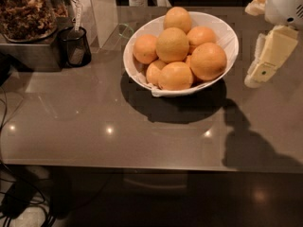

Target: Pick orange from white bowl

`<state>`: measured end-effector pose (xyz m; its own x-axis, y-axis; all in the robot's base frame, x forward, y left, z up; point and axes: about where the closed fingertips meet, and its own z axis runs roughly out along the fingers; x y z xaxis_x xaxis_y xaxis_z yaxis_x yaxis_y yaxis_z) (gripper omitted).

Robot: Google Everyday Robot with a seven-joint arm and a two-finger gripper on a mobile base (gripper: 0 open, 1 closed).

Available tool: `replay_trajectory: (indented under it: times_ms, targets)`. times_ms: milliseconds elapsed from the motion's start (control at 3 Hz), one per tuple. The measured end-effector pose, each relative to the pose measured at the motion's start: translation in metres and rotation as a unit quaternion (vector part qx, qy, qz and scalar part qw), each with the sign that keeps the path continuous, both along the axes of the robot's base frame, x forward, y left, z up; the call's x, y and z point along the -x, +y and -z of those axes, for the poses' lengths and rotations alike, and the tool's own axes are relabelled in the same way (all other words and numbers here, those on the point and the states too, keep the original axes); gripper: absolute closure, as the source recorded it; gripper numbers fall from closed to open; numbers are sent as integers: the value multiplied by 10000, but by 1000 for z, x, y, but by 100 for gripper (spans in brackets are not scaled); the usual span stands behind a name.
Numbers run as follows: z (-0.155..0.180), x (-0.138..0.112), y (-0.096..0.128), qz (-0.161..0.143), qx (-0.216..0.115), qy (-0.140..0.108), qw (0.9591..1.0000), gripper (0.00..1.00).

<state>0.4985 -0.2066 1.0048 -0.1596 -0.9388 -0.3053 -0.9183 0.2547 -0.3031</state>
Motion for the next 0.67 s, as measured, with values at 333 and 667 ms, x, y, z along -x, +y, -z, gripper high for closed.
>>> replay_trajectory:
  times_ms: [333,667]
  targets:
    - [-2,-3,0,-1,-31,-30,10000,0]
    - [1,-10,-1,98,-162,-53,9998,0]
